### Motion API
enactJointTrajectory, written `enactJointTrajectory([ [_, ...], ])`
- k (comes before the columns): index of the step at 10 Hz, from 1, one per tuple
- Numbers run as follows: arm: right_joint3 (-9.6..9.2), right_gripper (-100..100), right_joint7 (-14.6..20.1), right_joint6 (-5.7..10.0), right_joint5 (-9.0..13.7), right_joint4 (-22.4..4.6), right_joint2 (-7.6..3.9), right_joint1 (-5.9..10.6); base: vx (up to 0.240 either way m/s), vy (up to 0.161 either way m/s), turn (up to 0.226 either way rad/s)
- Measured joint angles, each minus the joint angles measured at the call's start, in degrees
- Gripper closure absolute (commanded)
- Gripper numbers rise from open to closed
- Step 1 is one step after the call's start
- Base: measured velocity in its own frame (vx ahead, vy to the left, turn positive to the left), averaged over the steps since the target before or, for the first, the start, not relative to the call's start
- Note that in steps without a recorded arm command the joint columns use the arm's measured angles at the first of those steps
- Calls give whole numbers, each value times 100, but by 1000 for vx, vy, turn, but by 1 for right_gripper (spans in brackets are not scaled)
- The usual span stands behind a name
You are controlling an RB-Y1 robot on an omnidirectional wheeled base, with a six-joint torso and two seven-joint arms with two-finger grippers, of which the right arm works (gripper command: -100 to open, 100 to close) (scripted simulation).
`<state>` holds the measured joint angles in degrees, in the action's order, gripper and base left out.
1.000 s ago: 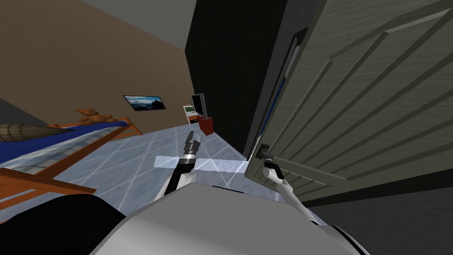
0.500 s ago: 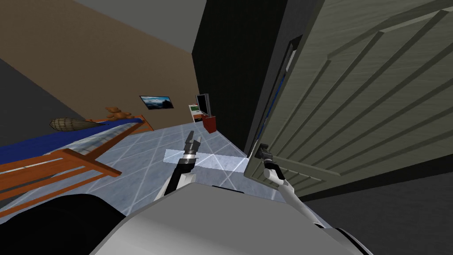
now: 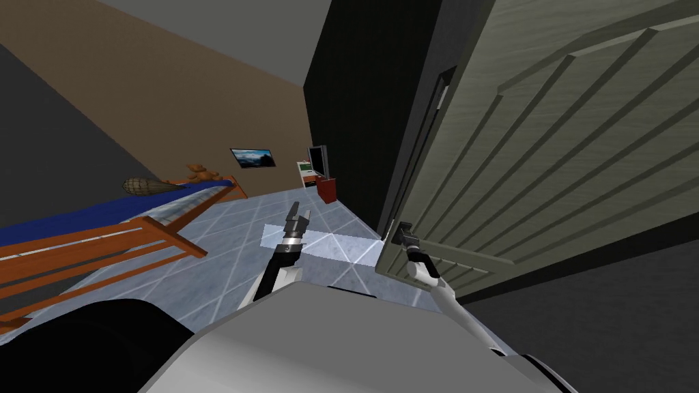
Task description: Pull the door open
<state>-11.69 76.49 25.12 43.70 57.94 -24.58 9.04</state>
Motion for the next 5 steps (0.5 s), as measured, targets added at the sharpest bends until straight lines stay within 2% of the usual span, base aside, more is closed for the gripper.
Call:
enactJointTrajectory([
  [5, -310, 100, 254, 59, -19, 214, -261, -115, -211, -71, 94],
])
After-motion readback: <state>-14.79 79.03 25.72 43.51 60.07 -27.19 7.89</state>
